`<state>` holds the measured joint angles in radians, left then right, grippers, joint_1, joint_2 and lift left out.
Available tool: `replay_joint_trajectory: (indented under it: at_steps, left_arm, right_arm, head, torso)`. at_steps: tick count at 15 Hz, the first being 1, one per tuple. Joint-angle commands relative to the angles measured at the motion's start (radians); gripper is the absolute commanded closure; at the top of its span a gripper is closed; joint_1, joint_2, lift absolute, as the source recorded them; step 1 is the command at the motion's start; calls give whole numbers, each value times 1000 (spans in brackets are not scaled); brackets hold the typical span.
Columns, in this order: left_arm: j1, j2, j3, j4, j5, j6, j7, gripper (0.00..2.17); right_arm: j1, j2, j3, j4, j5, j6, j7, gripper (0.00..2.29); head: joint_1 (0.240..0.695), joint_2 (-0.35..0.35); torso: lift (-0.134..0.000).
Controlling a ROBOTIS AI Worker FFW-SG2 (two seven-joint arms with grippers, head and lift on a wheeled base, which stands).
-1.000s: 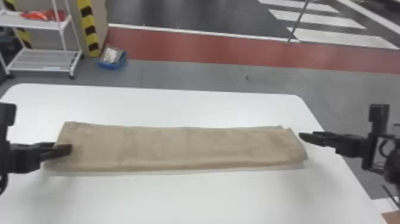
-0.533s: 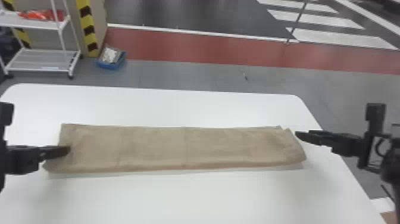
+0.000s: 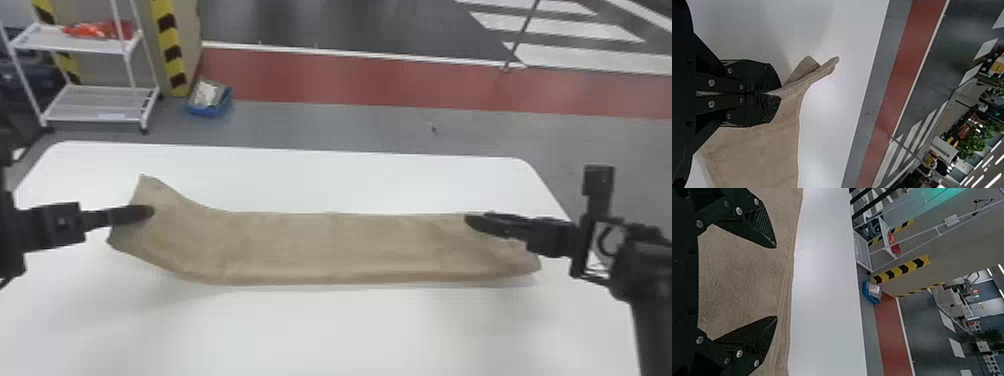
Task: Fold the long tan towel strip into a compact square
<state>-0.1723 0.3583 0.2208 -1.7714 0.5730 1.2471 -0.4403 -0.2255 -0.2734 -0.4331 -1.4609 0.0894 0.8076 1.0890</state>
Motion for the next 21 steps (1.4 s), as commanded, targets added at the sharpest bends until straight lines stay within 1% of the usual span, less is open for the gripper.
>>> replay_joint_trajectory:
  at_steps: [1, 2, 3, 4, 5, 6, 8, 11, 13, 14, 16, 21]
  left_arm:
    - [-39, 1, 45, -19, 162, 148, -5, 1851]
    - [-42, 2, 61, -37, 222, 185, -3, 1851]
    - [-42, 1, 69, -54, 261, 210, 2, 1851]
    - [-42, -2, 75, -62, 297, 222, 9, 1851]
    - [-50, -5, 78, -62, 329, 222, 14, 1851]
    - [-67, -12, 72, -54, 340, 222, 20, 1851]
    - [-115, -33, 46, -46, 340, 225, 43, 1851]
    - [-171, -82, 20, -39, 338, 225, 64, 1851]
    - [-190, -98, 6, -39, 332, 222, 72, 1851]
    - [-197, -98, -4, -39, 331, 222, 75, 1851]
    - [-207, -98, -4, -39, 340, 225, 80, 1851]
    - [-233, -96, 9, -39, 367, 222, 84, 1851]
  right_arm:
    - [-37, 8, 85, -3, 9, 78, 29, 1089]
    - [-48, 10, 123, 2, 10, 109, 42, 1602]
    - [-48, 20, 154, 1, 12, 112, 42, 1764]
    - [-48, 36, 171, 2, 16, 121, 42, 1764]
    - [-58, 40, 189, 16, 15, 164, 42, 1767]
    - [-68, 45, 198, 34, 13, 173, 42, 1767]
    - [-84, 62, 237, 47, 15, 204, 42, 1764]
    - [-120, 94, 266, 120, 10, 192, 34, 1767]
    - [-140, 106, 309, 154, 13, 192, 25, 1764]
    - [-158, 117, 332, 174, 16, 186, 22, 1764]
    - [-183, 141, 350, 218, 30, 170, 11, 1764]
    - [-219, 204, 405, 260, 33, 146, -8, 1764]
  head:
    - [695, -124]
    - [695, -113]
    - [695, -102]
    - [695, -97]
    - [695, -92]
    - [695, -86]
    - [695, -73]
    - [695, -64]
    - [695, -62]
    - [695, -59]
    - [695, -50]
    - [695, -5]
  torso:
    - [-124]
    - [-124]
    - [-124]
    - [-124]
    - [-124]
    - [-124]
    - [-124]
    - [-124]
    - [-124]
    - [-124]
    - [-124]
    - [-124]
